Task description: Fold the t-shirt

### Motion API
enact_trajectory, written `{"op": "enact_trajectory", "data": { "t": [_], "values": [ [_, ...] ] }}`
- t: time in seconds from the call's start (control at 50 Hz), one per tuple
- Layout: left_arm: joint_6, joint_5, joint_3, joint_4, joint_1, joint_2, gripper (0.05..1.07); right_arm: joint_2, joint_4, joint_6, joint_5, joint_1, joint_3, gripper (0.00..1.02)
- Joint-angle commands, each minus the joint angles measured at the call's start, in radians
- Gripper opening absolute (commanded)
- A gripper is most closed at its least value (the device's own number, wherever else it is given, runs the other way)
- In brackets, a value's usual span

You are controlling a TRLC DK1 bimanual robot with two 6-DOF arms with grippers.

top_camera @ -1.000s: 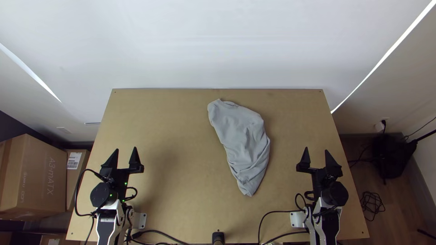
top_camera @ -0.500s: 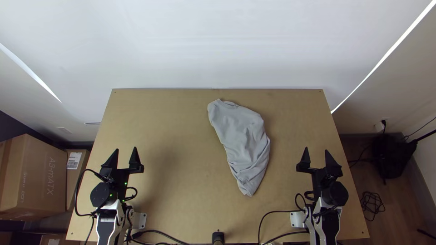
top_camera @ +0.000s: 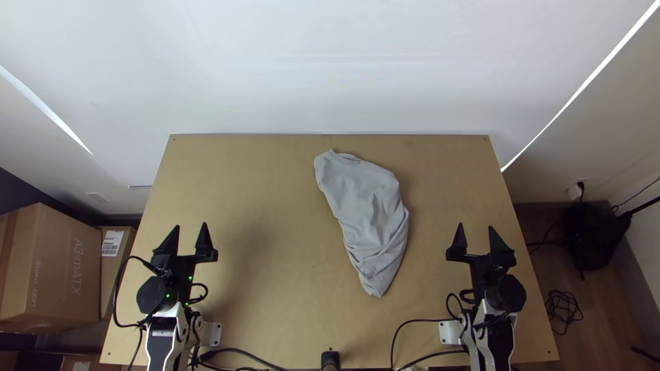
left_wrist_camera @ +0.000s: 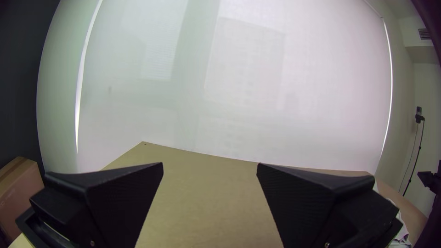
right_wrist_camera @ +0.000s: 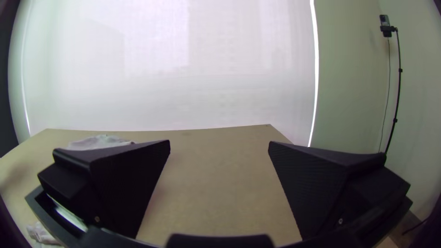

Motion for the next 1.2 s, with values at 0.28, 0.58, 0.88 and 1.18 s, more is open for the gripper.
{"op": "enact_trajectory", "data": {
  "t": [0.28,0.58,0.88,1.18],
  "values": [
    [-0.008,0.064,-0.037,-0.031,-0.016,-0.007,1.03,0.002,-0.001,-0.064,0.007,0.007,-0.021,0.99],
    [0.039,0.065,-0.003,-0.051,-0.025,-0.004,1.03,0.0,-0.042,-0.067,0.016,0.117,0.035,0.99],
    [0.127,0.064,0.161,-0.036,-0.135,0.099,1.03,0.011,-0.058,-0.099,0.016,0.15,0.164,0.99],
    [0.211,0.064,0.5,-0.008,-0.316,0.502,1.03,0.238,-0.047,-0.098,0.015,0.185,0.364,0.99]
  ]
}}
